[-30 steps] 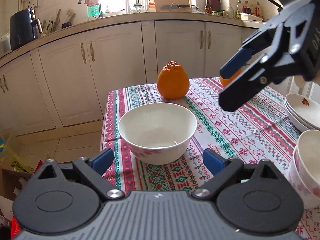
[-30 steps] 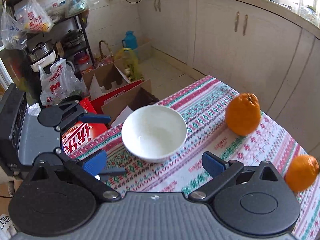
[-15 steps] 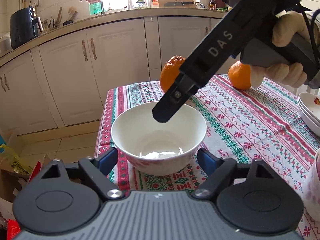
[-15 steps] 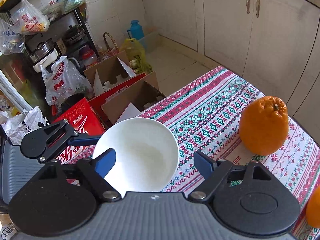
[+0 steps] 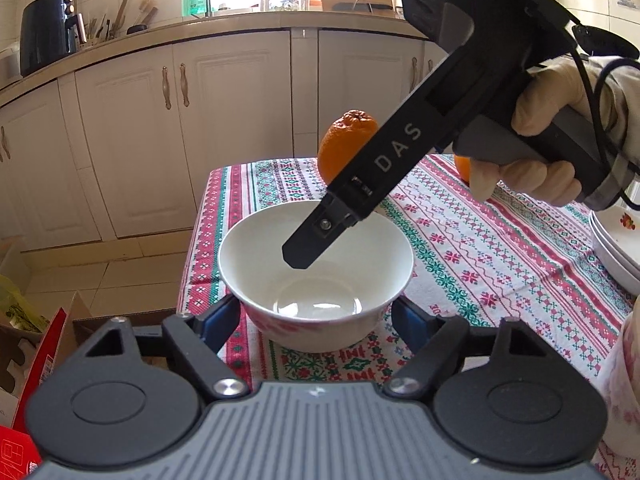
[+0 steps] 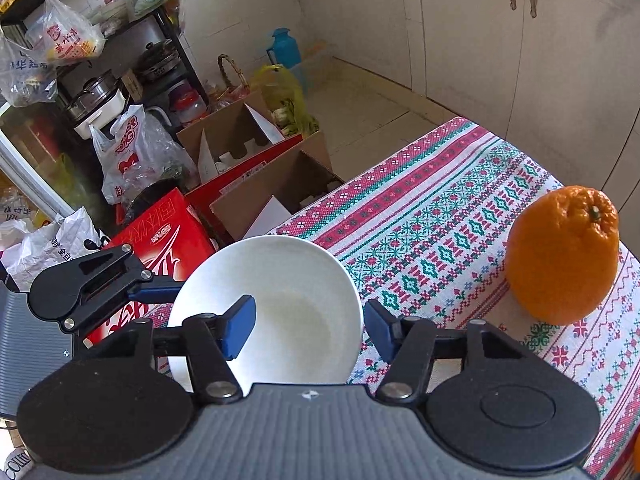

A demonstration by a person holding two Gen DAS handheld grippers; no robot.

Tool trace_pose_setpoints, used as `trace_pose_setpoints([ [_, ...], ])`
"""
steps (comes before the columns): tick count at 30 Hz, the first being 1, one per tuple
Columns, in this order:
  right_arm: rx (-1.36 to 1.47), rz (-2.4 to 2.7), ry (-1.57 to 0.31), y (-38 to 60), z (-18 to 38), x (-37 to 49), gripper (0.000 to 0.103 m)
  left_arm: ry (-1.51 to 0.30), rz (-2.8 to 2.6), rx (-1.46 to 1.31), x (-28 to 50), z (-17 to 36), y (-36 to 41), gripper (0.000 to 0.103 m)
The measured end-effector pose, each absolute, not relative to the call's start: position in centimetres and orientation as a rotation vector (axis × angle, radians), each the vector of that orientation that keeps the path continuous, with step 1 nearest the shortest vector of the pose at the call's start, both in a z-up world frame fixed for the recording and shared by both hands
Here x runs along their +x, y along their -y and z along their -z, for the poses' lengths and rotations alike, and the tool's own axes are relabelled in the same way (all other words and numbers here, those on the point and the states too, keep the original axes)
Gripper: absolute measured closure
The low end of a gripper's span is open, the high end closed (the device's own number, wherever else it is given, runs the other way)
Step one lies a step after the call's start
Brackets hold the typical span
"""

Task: Organize plates and bowls
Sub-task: 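Carry the pink-patterned bowl with the right gripper over the bowl stack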

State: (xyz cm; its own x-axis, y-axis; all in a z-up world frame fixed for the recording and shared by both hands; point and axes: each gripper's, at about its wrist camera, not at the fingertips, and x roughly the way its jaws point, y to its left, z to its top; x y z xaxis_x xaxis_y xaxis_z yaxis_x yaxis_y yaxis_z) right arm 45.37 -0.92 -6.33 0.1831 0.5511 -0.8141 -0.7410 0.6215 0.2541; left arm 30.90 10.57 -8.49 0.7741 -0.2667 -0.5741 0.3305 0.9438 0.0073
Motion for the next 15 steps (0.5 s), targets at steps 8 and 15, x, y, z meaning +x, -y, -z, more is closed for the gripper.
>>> trace_pose_setpoints([
  [8, -0.213, -0.925, -1.045, 0.9, 6.3, 45.1, 0.042, -0.608, 0.325, 0.111, 30.8, 8.4, -10.6, 0.021],
  [15, -0.212, -0.928, -1.031, 1.3, 5.3, 43.8, 0.042, -0.608, 0.331, 0.123, 29.6, 7.5, -10.2, 0.021],
])
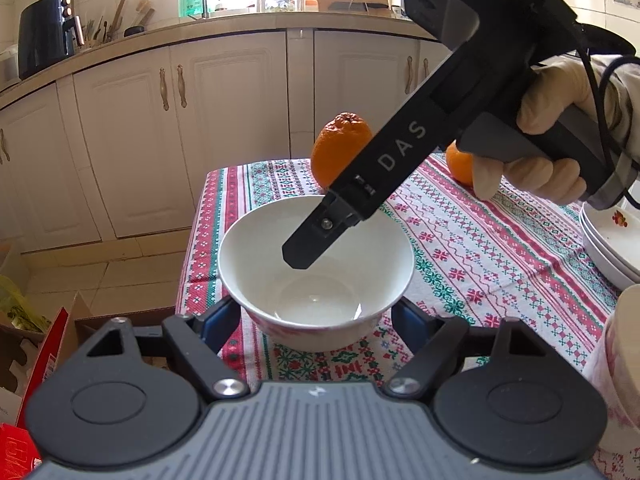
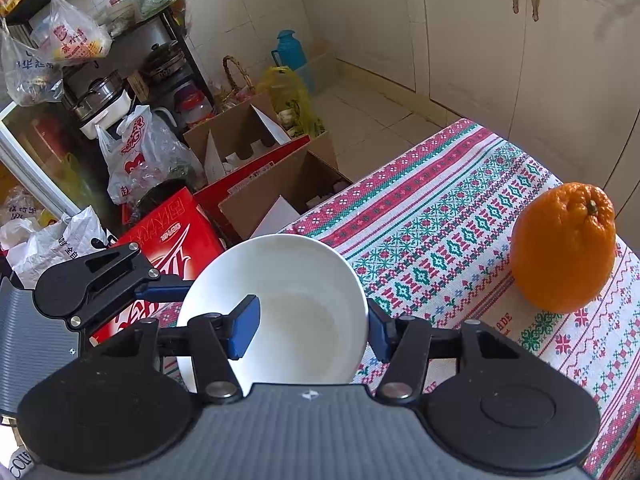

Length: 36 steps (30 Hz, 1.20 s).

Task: Organize plates and bowls
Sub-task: 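Carry the pink-patterned bowl with the right gripper over the bowl stack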

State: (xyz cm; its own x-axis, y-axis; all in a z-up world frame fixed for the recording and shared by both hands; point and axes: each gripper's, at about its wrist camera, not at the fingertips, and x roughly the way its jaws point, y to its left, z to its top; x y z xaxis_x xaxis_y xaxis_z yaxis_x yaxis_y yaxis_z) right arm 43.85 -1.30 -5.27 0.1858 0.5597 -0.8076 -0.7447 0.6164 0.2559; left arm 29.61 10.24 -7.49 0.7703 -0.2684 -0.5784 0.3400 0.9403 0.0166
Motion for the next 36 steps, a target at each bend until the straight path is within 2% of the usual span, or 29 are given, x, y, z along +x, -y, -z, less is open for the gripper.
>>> trace_pose_setpoints([
  [36, -0.151, -0.912, -0.914, 11.1, -1.0, 28.8, 0.041, -0.577, 0.434, 0.197, 16.6, 0.5, -3.3, 0.021],
])
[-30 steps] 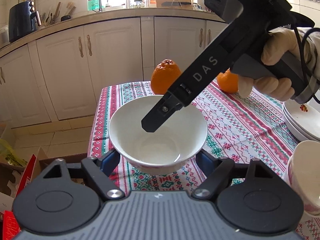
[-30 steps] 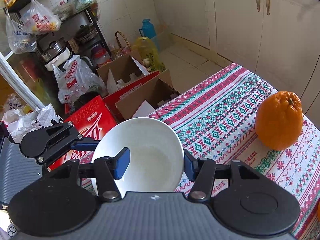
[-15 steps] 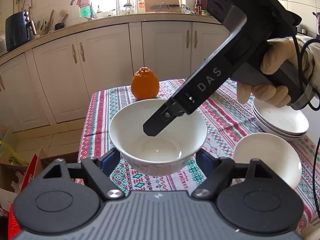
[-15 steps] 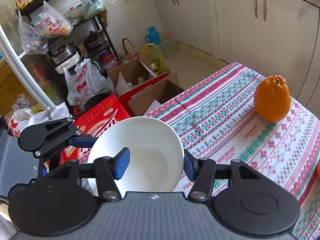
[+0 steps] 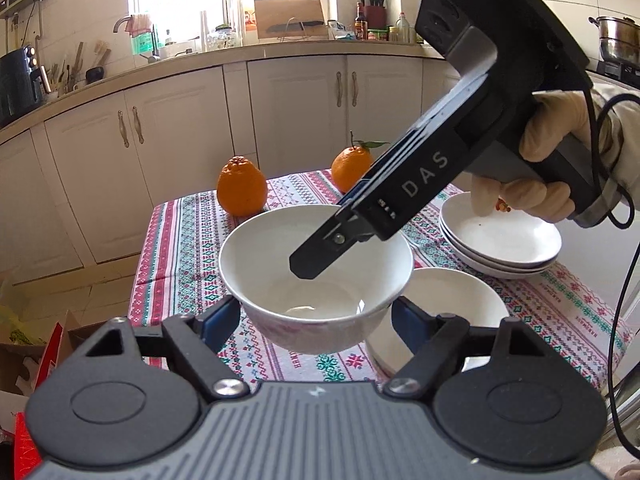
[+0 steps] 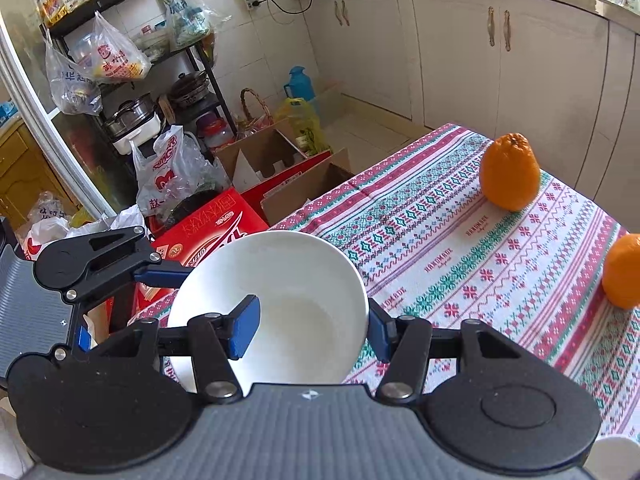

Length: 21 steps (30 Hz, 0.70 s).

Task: Organize plates and bowls
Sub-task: 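Carry the pink-patterned bowl with the right gripper over the bowl stack, then lower the bowl onto the bowl stack, open the right gripper and withdraw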

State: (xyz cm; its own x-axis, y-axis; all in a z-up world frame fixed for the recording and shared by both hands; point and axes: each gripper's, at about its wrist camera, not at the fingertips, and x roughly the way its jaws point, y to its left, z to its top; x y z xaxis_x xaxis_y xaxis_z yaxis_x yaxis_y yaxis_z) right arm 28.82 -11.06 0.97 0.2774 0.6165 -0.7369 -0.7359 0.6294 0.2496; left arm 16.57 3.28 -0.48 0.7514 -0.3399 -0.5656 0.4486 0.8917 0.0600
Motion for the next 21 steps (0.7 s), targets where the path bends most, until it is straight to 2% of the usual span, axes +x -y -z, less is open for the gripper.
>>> trace_pose_setpoints([
  [21, -0.117, -0.816, -0.893, 17.3, -0.5, 23.6, 0.041, -0.605, 0.557, 0.209, 14.0, 1.4, 1.3, 0.02],
])
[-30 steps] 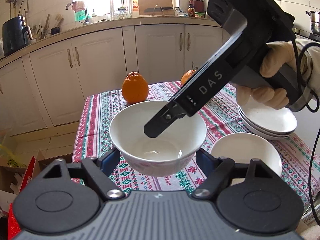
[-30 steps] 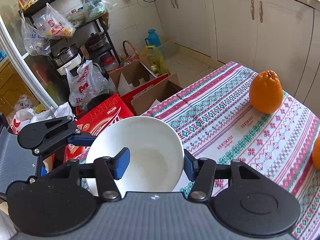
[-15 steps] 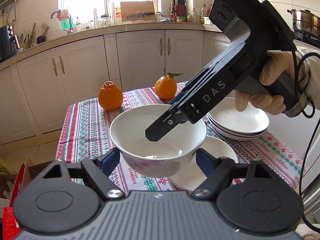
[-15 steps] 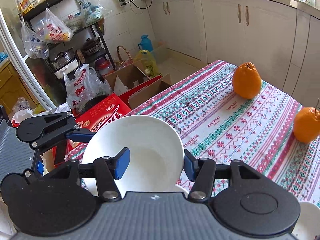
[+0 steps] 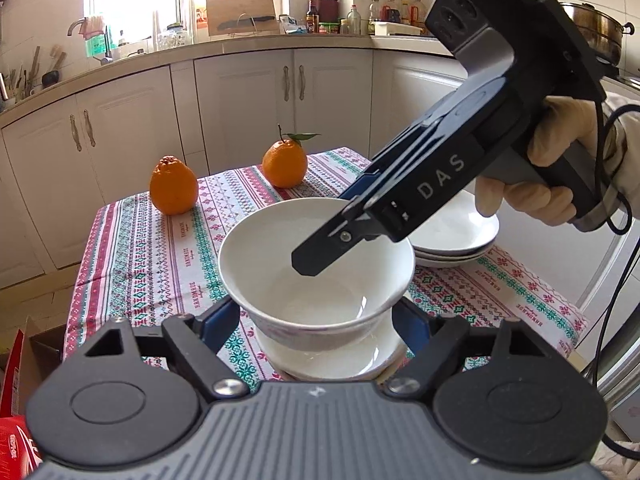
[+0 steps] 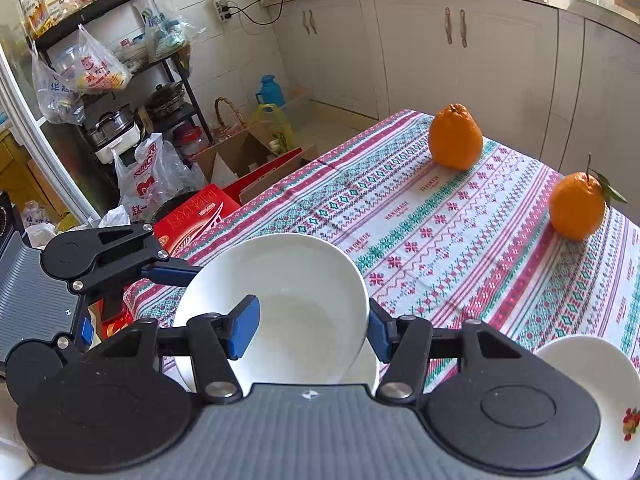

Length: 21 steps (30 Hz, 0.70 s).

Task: Organize plates and bowls
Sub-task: 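Lower the bowl onto the bowl stack, open the right gripper and withdraw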

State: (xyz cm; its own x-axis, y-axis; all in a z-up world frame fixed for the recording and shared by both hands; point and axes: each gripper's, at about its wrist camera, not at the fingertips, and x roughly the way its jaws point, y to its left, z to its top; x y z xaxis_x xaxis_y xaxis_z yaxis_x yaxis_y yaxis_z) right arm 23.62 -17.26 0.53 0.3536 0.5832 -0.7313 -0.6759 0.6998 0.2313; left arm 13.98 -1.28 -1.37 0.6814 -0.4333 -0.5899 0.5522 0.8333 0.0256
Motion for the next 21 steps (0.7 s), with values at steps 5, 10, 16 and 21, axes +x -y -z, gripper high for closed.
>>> trace_pose_setpoints([
  [5, -0.104, -0.803, -0.91, 17.8, 0.5, 23.4, 0.041, -0.633, 0.57, 0.208, 14.1, 2.1, 1.7, 0.02],
  [10, -0.101, -0.802, -0.919, 17.9, 1.2, 23.4, 0.041, -0.655, 0.573, 0.206, 14.3, 2.5, 1.9, 0.02],
  [16, -0.097, -0.806, -0.92, 18.0, 1.4, 23.4, 0.041, -0.669, 0.574, 0.197, 14.4, 2.9, 1.9, 0.02],
  [21, -0.094, -0.803, -0.925, 18.0, 1.8, 23.5, 0.041, -0.679, 0.578, 0.19, 14.5, 3.0, 1.8, 0.02],
])
